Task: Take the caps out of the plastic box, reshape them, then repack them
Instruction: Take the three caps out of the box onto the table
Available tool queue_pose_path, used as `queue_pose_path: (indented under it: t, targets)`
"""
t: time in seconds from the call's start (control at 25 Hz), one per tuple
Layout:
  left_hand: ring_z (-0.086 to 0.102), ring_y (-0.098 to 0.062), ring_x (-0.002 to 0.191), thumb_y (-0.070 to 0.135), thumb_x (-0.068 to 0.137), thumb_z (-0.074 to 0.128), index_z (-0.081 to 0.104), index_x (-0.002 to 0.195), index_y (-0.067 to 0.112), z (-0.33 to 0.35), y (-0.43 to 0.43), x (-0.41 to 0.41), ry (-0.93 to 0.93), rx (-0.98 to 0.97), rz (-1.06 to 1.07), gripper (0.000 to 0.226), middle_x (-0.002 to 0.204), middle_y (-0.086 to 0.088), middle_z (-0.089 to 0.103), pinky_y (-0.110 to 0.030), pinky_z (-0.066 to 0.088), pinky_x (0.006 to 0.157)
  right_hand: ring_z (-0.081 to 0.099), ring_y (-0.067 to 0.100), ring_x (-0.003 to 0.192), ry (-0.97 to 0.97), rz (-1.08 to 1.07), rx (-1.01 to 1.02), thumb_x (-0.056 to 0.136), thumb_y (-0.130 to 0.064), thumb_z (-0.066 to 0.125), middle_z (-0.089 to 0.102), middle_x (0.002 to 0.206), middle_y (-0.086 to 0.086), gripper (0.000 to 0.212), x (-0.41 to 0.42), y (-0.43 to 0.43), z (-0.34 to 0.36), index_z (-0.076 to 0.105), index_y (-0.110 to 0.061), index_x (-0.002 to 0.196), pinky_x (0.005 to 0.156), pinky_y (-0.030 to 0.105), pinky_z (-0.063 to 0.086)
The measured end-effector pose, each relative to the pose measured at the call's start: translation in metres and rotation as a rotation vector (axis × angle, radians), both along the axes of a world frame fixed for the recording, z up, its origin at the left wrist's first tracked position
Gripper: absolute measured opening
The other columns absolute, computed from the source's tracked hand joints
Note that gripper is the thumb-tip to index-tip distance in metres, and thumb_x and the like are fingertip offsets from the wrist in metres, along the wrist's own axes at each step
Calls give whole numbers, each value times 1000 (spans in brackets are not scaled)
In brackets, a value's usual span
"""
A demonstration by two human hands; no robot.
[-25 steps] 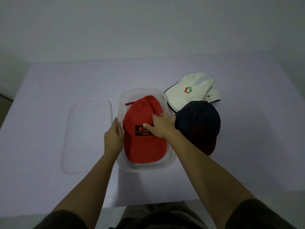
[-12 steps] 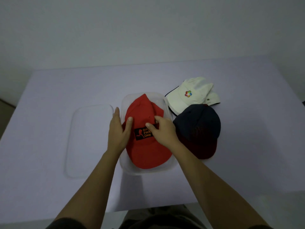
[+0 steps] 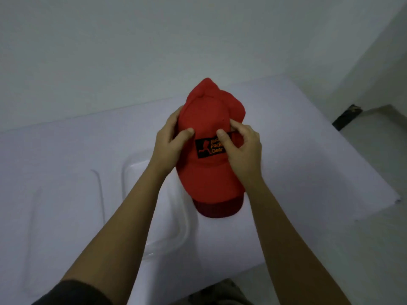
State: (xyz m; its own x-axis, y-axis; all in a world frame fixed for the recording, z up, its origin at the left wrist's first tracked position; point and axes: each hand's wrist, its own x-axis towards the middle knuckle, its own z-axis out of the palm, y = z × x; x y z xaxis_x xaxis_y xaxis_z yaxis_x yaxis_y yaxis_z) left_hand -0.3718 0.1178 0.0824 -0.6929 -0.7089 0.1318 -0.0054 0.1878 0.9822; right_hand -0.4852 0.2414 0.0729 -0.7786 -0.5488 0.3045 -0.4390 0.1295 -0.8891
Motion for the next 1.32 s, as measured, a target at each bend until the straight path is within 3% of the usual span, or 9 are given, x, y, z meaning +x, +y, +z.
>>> queue_pose_path:
  t: [0.2,0.36,0.44,0.52,0.68,0.8,0.92,1.08,1.32]
  targets:
    - [52,-11,115,26,72,55,32,143,21,-1,29,-118,-237,-125,-280,75,133,4,50,-27,44,98,57,17,104,-48,-145,6,88,-30,62,59,103,-4,29,-109,51,-26,62,-19,115,95,33,46]
    - [54,-20,116,26,77,57,31,143,17,-30,39,-190,-393,-204,-320,71,135,-6,52,-27,43,97,55,14,102,-77,-164,62,90,-25,61,57,104,-2,32,-172,64,-68,60,-12,119,93,27,44]
    - [57,-19,103,12,84,57,33,141,13,-51,40,-210,-445,-210,-324,63,123,-7,57,-12,43,81,54,12,101,-99,-156,91,89,-23,61,56,105,-2,32,-192,64,-93,59,-11,119,91,18,43]
    - [57,-16,94,5,85,54,34,140,12,-71,38,-222,-502,-184,-334,59,116,-7,57,-10,45,74,54,10,100,-112,-141,124,89,-22,62,56,106,-3,33,-204,63,-115,59,-10,120,89,12,41]
    - [56,-18,93,3,82,54,39,134,12,-101,33,-230,-588,-168,-333,55,115,-12,61,-29,48,81,53,8,98,-129,-98,193,89,-24,62,56,106,-5,36,-211,59,-145,59,-9,121,86,4,37]
    - [55,-16,92,4,80,57,43,129,9,-107,34,-234,-612,-196,-332,52,113,-11,61,-26,46,81,55,13,104,-162,-77,255,91,-29,58,59,115,2,40,-215,58,-159,55,-10,126,94,23,43]
    - [57,-26,101,16,73,59,48,122,7,-110,35,-235,-603,-228,-305,51,113,-16,60,-41,47,93,49,24,120,-142,-82,348,92,-38,50,53,129,12,53,-220,59,-164,44,-10,137,104,38,40]
    - [41,-28,129,8,83,60,34,139,0,-96,36,-218,-557,-273,-183,62,138,-19,45,-24,29,103,36,27,130,16,-131,358,94,-30,52,40,140,16,58,-211,55,-144,32,-6,143,106,28,27]
    - [37,-23,135,11,93,47,31,142,4,-73,32,-138,-525,-300,20,53,146,-12,39,-22,24,106,46,26,121,191,23,302,92,-29,53,51,131,11,44,-150,48,-116,49,-8,130,103,28,32]
